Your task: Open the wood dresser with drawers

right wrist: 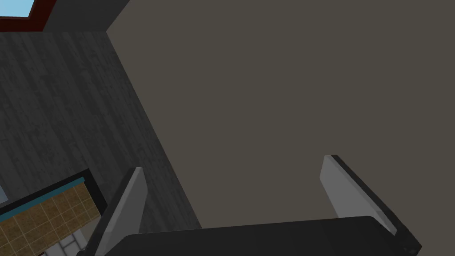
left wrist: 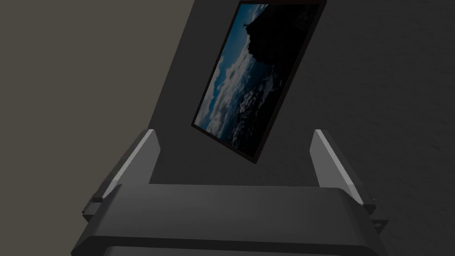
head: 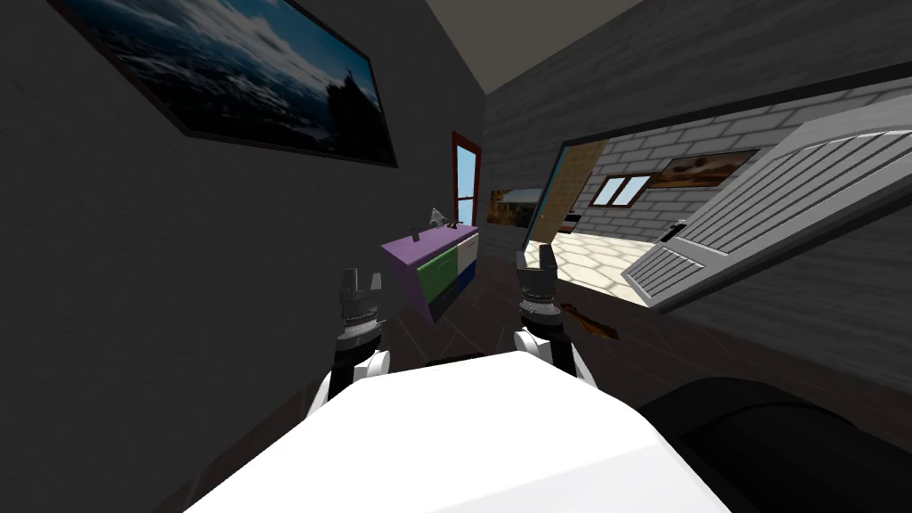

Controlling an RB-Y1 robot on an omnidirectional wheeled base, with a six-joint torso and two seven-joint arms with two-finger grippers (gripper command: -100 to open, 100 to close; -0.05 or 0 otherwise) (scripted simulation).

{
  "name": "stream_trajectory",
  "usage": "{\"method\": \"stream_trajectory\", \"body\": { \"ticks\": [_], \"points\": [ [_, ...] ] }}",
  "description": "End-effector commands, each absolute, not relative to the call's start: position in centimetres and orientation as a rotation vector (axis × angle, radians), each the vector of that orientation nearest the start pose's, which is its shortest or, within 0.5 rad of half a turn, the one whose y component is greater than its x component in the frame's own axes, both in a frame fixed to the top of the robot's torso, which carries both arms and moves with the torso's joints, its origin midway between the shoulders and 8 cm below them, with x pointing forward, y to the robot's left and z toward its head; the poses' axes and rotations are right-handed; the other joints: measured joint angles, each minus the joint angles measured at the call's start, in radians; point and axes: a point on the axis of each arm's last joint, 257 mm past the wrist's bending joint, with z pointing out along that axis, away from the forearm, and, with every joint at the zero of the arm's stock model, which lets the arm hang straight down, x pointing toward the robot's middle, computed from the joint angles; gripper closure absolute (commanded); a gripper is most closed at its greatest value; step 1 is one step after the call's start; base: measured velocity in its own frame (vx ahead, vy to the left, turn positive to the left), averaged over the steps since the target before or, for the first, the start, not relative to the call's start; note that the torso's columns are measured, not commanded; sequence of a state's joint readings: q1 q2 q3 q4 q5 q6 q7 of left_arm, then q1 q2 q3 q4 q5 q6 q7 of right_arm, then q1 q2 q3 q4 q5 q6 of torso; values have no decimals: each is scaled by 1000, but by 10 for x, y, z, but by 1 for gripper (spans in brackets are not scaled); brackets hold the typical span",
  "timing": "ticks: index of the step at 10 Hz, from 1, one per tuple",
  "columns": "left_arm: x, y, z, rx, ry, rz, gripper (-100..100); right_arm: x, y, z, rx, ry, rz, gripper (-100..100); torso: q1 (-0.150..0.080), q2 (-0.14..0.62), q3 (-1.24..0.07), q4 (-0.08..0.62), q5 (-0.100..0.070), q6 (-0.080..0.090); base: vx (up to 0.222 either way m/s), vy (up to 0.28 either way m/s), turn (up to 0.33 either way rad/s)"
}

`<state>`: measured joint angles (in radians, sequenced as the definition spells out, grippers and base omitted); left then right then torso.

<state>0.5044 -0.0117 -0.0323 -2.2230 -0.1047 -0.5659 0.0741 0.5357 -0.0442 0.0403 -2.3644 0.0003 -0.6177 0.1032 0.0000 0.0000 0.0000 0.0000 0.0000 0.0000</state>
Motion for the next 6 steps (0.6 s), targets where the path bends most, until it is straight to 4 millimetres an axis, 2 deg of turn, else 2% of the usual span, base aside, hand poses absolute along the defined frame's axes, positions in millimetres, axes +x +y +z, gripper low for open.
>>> {"method": "stream_trajectory", "body": {
  "ticks": [1, 6],
  "points": [
    [347, 256, 9, -627, 648, -1343, 0, 304, -257, 69, 462, 548, 1274, 0, 0, 40, -82, 41, 0, 0, 0, 0, 0],
    [347, 256, 9, -627, 648, -1343, 0, 304, -257, 69, 461, 548, 1274, 0, 0, 396, -792, 396, 0, 0, 0, 0, 0]
  ]
}}
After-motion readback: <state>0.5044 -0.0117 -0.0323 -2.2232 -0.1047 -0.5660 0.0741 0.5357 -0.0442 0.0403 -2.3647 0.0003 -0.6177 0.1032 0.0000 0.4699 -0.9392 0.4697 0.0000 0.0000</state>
